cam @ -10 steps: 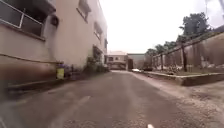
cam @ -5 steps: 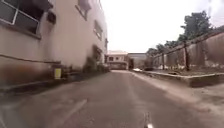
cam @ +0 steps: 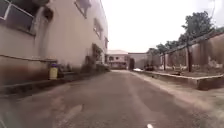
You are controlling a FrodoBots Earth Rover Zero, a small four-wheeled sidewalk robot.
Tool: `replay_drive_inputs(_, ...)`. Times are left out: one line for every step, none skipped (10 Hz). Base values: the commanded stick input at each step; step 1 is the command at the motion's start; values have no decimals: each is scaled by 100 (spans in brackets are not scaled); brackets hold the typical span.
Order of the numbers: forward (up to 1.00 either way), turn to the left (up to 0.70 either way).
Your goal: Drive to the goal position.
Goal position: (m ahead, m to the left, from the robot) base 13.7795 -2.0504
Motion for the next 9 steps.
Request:
replay_drive_inputs(70, 0)
replay_drive_inputs(70, 0)
replay_drive_inputs(70, 0)
replay_drive_inputs(70, 0)
replay_drive_inputs(70, 0)
replay_drive_inputs(70, -1)
replay_drive_inputs(70, -6)
replay_drive_inputs(70, -10)
replay_drive_inputs(70, -9)
